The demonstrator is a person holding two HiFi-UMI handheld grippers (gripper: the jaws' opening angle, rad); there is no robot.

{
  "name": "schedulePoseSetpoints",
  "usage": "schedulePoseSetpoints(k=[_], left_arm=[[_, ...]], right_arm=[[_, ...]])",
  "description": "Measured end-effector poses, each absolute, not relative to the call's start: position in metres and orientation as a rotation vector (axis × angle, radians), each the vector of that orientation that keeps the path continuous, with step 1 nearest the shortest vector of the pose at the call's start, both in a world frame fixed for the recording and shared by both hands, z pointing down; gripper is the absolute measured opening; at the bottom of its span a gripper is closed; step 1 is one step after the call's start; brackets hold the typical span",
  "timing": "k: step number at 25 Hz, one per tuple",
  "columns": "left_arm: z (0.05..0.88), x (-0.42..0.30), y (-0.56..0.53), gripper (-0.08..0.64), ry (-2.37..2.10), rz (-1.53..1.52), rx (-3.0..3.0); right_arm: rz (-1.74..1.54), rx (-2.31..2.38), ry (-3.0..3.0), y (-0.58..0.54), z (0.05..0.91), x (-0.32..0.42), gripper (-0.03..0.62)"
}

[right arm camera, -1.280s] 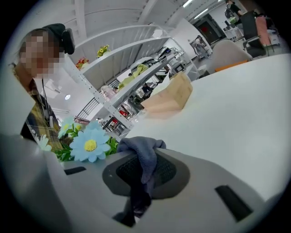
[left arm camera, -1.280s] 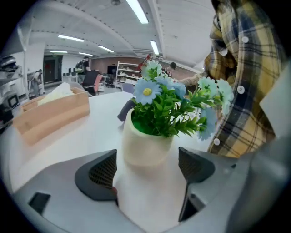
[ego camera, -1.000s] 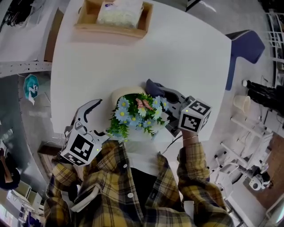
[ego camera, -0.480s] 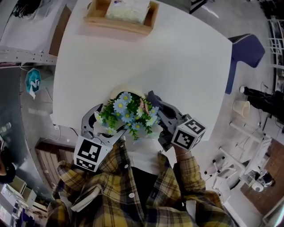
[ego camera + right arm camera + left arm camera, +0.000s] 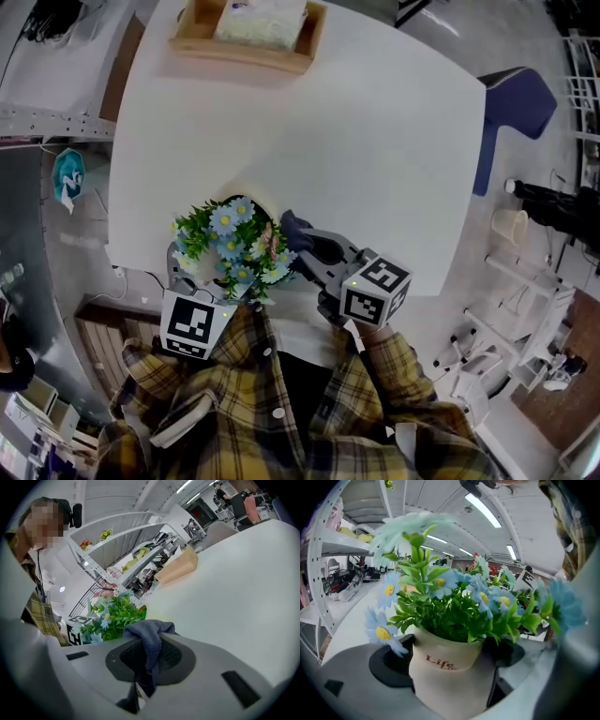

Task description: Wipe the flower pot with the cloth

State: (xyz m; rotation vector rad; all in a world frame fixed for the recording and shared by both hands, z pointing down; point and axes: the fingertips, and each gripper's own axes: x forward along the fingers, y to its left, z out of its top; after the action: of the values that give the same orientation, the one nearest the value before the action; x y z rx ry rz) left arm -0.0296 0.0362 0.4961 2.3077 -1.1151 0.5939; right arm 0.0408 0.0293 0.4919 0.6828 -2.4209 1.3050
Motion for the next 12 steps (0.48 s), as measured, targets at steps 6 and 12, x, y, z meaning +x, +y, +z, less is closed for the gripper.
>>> schedulePoseSetpoints(k=[6, 12], left_arm=[[0.498, -0.030, 0.023, 0.479, -1.075, 0.652, 2.369], [0.497, -0.024, 0.013, 0.479, -0.926, 0.711, 2.452]], right_arm=[[1.305, 0.658, -2.422, 0.028, 0.492, 0.038, 0.021], [1.314, 0.705, -2.420, 0.009, 0.493, 0.047, 0.021]])
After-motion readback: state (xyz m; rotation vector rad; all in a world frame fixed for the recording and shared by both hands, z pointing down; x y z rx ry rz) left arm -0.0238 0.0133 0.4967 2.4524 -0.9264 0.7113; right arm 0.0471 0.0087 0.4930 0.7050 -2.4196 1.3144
